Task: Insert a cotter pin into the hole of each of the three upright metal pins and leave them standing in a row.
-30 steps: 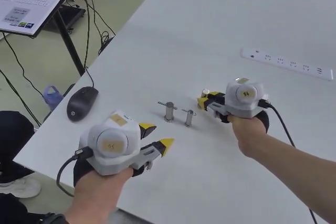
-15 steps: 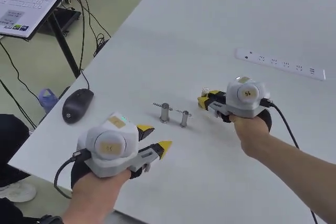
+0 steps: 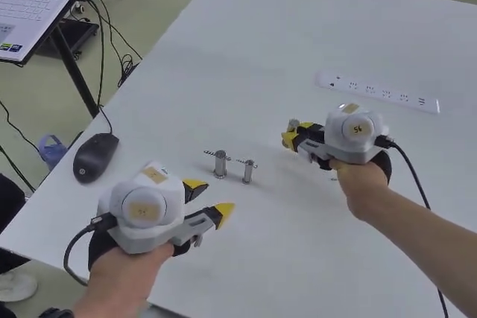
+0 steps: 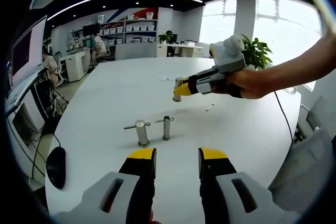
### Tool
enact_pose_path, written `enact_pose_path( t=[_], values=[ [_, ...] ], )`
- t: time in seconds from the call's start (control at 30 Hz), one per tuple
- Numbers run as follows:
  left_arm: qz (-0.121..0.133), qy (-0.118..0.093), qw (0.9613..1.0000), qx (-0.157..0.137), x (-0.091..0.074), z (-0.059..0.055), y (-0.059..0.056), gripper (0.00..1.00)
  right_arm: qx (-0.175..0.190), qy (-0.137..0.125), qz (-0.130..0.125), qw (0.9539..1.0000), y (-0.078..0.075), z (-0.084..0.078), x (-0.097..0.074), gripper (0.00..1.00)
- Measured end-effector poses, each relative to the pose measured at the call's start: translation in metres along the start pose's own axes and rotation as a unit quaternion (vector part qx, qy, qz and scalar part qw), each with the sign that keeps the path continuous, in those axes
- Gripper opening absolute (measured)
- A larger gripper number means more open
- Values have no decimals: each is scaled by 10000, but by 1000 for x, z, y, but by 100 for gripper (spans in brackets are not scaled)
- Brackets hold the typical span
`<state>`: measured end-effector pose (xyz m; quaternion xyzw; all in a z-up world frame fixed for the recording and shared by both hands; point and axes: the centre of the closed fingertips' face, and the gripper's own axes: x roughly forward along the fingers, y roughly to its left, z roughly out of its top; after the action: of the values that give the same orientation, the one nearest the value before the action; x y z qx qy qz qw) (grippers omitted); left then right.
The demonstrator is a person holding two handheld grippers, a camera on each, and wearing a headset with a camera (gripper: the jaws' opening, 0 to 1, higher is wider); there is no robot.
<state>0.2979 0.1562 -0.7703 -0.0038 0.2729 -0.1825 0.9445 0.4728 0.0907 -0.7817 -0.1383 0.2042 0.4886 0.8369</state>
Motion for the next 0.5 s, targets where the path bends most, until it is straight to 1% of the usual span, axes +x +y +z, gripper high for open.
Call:
enact_pose_path(
  t=[0.2, 0.33, 0.5],
  values=[
    [-40, -11, 10000, 47, -2, 1, -2, 31, -80, 5, -35, 10000, -1, 0, -15, 13],
    [-86, -6, 9999, 72, -2, 1, -5, 31, -87, 17, -64, 9999, 0, -2, -24, 13],
    [-137, -14, 9999, 76, -3, 2, -8, 32, -87, 30, -82, 9999, 4, -7, -35, 13]
  ],
)
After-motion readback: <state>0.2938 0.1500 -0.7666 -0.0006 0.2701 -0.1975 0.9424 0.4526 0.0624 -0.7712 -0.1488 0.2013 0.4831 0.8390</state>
